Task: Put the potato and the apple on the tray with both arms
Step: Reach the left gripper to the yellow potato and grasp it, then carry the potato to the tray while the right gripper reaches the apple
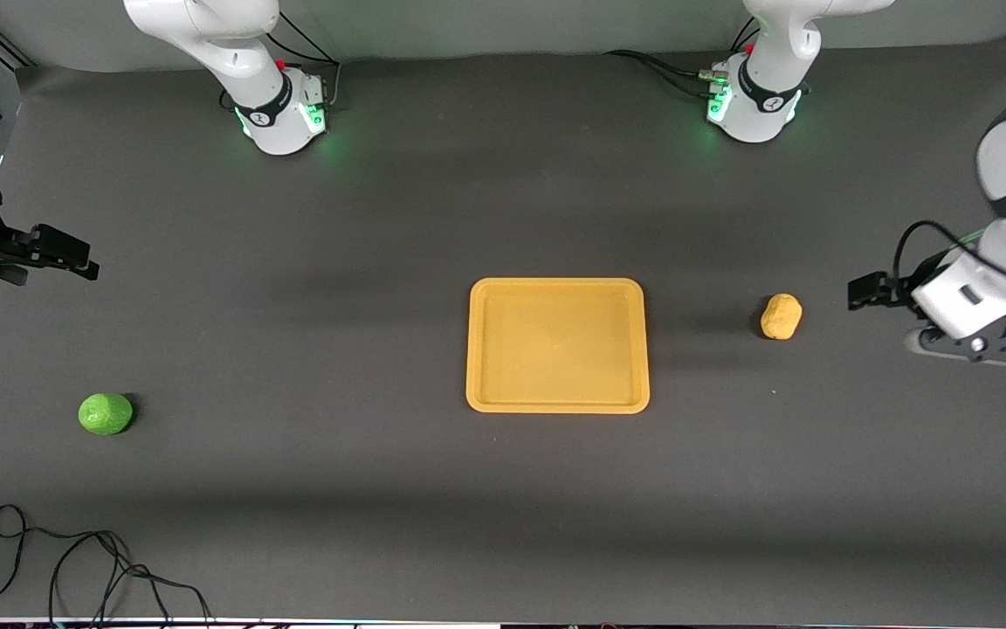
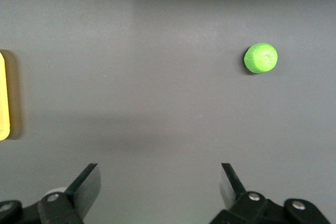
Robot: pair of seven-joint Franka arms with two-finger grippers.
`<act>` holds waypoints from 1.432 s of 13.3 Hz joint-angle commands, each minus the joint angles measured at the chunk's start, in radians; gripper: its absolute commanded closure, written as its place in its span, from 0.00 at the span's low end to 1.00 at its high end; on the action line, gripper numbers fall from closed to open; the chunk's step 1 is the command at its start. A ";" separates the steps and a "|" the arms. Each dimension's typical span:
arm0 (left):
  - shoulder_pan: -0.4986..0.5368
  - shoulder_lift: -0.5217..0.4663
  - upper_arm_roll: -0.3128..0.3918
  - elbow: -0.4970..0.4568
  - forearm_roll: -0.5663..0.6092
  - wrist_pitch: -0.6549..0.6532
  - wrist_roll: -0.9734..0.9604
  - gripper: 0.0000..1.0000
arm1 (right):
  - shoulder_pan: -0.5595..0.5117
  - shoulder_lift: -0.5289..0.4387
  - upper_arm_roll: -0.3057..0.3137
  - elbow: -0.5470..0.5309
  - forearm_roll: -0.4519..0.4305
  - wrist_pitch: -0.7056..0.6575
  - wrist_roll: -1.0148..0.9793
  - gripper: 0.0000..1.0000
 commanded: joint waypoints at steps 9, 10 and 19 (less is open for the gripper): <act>-0.018 0.271 0.002 -0.270 -0.011 0.361 0.142 0.04 | 0.010 0.012 -0.030 0.012 0.016 0.020 0.007 0.00; -0.029 0.314 0.000 -0.270 -0.011 0.384 0.144 0.08 | 0.009 0.013 -0.035 0.013 0.016 0.021 0.003 0.00; -0.104 0.302 -0.031 0.026 -0.127 0.056 -0.053 0.74 | 0.004 0.116 -0.261 0.016 0.012 0.170 -0.289 0.00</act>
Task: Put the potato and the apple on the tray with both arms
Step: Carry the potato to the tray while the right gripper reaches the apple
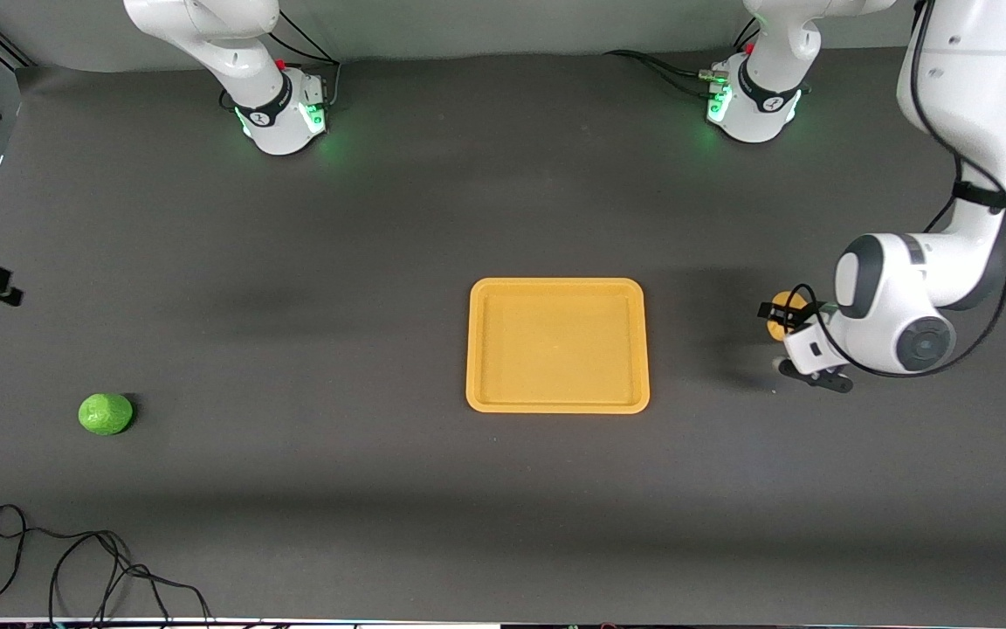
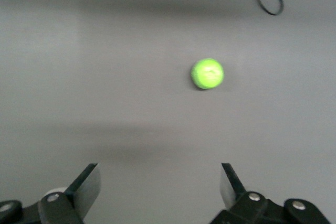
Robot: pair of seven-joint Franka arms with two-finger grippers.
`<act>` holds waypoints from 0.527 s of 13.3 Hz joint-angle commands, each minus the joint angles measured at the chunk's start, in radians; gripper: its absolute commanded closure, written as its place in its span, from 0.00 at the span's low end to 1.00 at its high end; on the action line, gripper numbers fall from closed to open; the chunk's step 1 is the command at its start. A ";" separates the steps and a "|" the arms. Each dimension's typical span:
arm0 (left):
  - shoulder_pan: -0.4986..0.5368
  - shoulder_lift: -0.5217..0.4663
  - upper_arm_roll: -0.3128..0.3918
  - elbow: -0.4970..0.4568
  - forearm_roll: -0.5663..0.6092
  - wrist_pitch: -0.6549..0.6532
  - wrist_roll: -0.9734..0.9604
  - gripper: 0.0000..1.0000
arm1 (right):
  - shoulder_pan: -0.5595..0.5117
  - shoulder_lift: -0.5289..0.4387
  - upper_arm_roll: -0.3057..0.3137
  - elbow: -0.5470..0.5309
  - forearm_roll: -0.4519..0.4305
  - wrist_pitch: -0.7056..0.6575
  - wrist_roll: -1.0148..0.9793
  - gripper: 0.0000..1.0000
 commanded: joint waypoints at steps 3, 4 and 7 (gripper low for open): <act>-0.199 0.139 -0.016 0.302 -0.047 0.011 -0.418 0.68 | 0.008 0.084 -0.035 0.013 0.016 0.099 -0.094 0.00; -0.239 0.186 -0.016 0.352 -0.046 0.027 -0.498 0.68 | -0.010 0.117 -0.035 0.011 0.022 0.138 -0.121 0.00; -0.344 0.249 -0.014 0.361 -0.049 0.109 -0.569 0.68 | -0.080 0.264 -0.037 0.011 0.178 0.267 -0.274 0.00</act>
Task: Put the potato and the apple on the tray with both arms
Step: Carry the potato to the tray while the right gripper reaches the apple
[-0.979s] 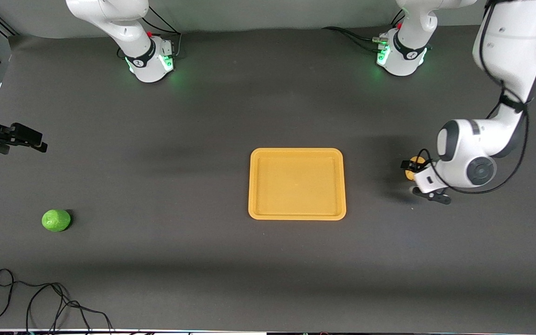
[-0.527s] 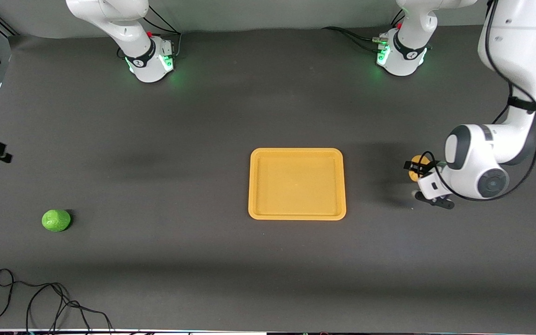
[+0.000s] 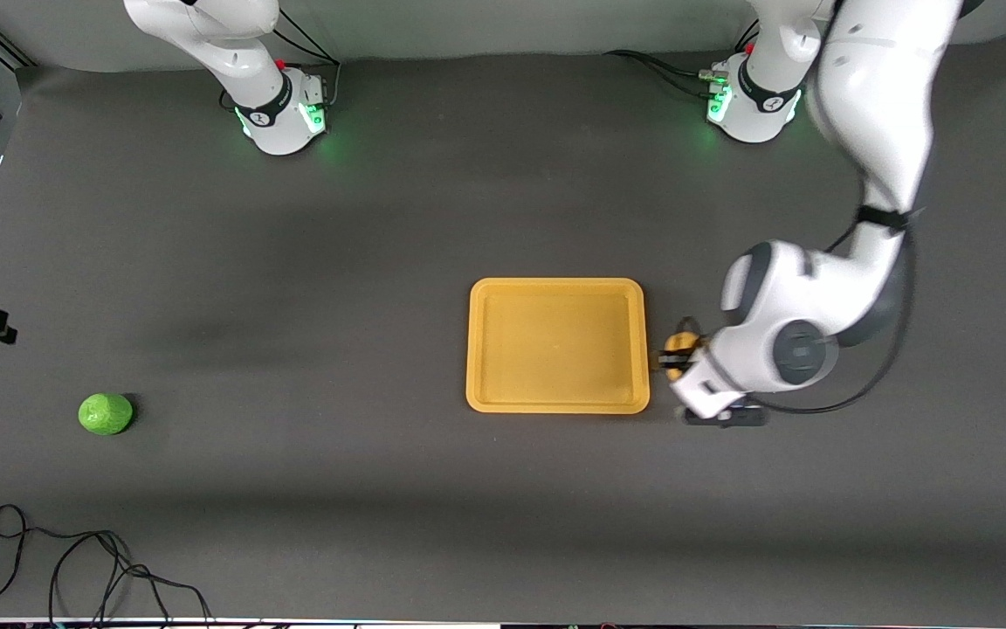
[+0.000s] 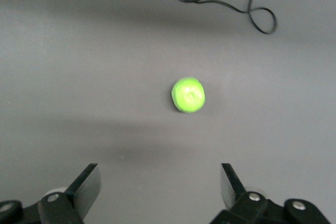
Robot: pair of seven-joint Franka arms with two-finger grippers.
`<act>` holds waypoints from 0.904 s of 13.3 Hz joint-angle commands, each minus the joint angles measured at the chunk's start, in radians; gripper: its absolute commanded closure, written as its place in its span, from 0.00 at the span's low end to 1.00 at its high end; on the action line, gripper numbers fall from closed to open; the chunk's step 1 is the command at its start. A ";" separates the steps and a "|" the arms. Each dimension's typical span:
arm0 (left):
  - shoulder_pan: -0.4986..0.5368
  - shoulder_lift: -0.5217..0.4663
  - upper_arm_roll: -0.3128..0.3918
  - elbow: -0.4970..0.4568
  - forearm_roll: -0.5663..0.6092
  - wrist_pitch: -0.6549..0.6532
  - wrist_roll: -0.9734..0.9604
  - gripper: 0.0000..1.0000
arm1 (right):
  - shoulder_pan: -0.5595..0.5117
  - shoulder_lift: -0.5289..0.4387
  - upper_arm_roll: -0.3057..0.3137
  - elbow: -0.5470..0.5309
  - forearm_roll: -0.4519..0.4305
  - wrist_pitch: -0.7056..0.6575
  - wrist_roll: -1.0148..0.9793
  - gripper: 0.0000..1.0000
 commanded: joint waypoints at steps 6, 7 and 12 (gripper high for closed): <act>-0.094 0.078 0.017 0.008 0.008 0.032 -0.070 0.06 | -0.045 0.239 -0.007 -0.134 0.154 0.372 -0.127 0.00; -0.096 0.081 0.017 0.008 0.008 0.037 -0.067 0.02 | -0.048 0.264 -0.007 -0.147 0.173 0.402 -0.131 0.00; -0.102 0.083 0.016 0.010 0.007 0.036 -0.076 0.01 | -0.045 0.370 -0.006 -0.146 0.273 0.488 -0.168 0.00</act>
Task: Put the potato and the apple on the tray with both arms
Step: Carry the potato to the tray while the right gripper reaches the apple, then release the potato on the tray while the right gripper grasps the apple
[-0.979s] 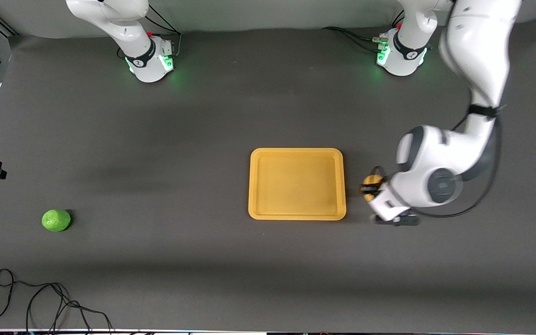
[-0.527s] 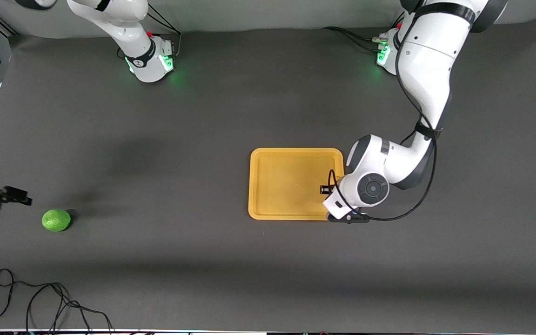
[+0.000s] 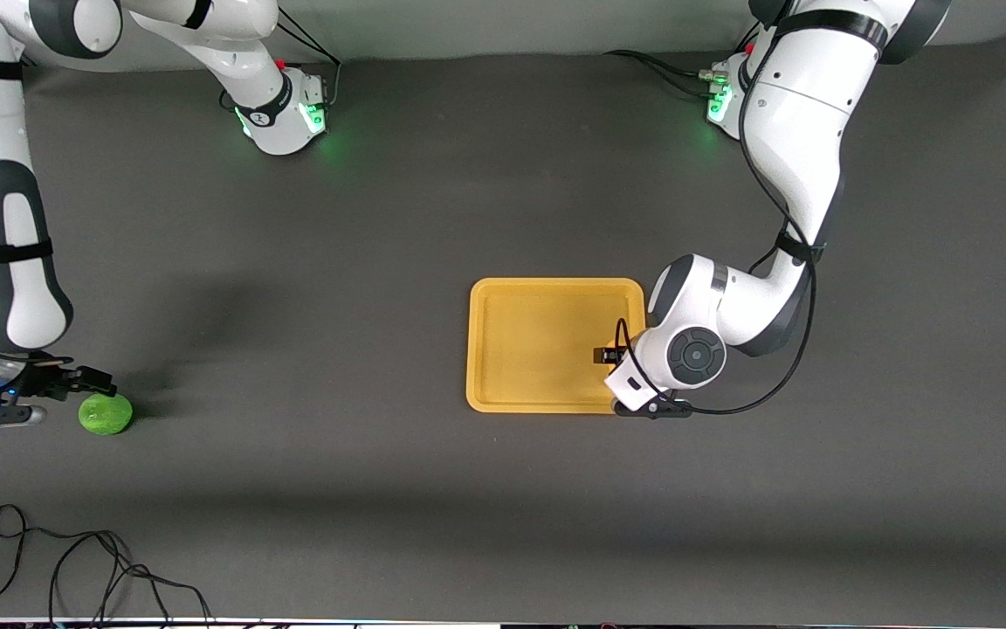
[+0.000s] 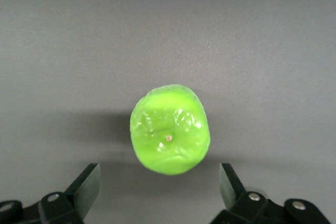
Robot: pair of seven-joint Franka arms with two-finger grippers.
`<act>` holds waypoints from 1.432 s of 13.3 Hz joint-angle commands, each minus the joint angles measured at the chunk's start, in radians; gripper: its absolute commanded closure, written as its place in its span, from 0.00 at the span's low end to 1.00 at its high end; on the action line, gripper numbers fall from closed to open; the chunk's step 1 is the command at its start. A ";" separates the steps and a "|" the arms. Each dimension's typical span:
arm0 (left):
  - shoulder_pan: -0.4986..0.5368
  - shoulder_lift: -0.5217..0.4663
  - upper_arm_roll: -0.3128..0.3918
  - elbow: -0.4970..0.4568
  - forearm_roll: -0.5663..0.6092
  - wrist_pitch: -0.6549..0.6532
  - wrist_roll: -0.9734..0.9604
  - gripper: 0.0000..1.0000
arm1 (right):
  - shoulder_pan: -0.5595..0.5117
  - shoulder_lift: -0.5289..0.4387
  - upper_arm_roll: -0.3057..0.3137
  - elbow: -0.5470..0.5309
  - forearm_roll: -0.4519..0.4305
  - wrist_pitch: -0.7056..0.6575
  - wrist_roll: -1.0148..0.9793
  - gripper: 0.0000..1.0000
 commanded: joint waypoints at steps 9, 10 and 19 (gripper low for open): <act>0.143 -0.312 0.029 0.033 0.049 -0.343 0.073 0.00 | -0.008 0.096 0.000 0.069 0.045 0.080 -0.071 0.11; 0.189 -0.374 0.029 0.035 0.077 -0.421 0.138 0.00 | -0.006 0.096 0.002 0.075 0.045 0.078 -0.072 0.29; 0.353 -0.681 0.053 -0.135 0.179 -0.409 0.441 0.00 | 0.014 -0.017 -0.010 0.172 0.009 -0.186 -0.094 0.70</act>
